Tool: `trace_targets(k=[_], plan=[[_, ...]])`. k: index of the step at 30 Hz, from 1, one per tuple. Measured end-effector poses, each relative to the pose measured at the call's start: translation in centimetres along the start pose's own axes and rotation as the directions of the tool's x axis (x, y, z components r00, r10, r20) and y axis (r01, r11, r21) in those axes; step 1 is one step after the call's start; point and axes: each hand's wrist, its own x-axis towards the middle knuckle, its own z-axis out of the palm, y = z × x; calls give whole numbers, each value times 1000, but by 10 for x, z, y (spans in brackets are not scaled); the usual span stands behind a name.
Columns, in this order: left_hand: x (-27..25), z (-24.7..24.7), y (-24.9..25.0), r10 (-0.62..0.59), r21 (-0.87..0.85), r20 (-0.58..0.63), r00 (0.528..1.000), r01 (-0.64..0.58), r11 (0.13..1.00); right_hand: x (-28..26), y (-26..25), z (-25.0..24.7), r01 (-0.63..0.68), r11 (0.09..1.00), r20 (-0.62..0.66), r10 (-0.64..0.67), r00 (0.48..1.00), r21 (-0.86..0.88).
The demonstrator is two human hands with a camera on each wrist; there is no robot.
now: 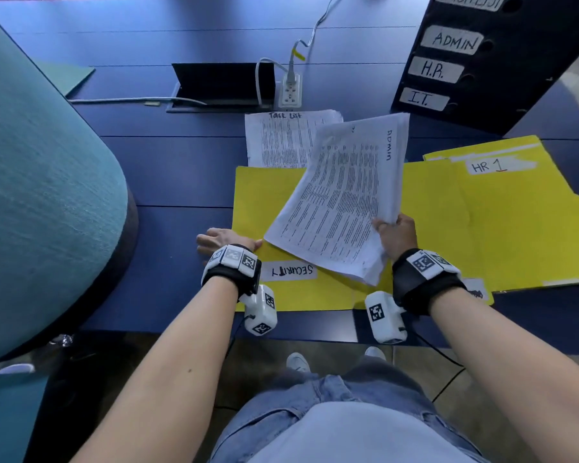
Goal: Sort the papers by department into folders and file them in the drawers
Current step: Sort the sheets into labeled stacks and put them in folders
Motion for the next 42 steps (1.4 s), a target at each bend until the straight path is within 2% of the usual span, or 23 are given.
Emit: trace_targets(k=[3,5,8,12,15,18,24,28,35,42], plan=[[5,-4,4,39,-77,118,992,-30,997,-4,1,2,-3,1000,39,4,999,-26],[4,-13,7,116,-164,124,986,-95,982,-7,-2,5,0,1000,66,1,998,-27],[0,-41,14,229,-156,-18,973,-229,961,-8,-10,9,-1,1000,96,-1,995,22],[-6,-90,34,337,-54,-227,914,-357,932,-6,-22,10,-32,995,129,20,991,90],[-21,-119,54,387,4,-318,865,-407,913,-2,-24,5,-48,994,139,34,990,103],[-40,-130,70,438,36,-360,824,-457,889,4,-21,-8,-67,993,147,52,988,95],[-66,-117,90,552,90,-331,765,-557,826,9,-8,-28,-144,985,186,126,975,91],[-78,-109,99,589,95,-315,744,-593,800,11,-4,-26,-163,981,210,138,968,106],[-103,-89,112,660,122,-257,706,-654,747,16,-2,-23,-177,984,270,163,949,27],[-138,-57,124,721,139,-137,680,-707,693,15,2,-26,-158,986,211,145,967,48]])
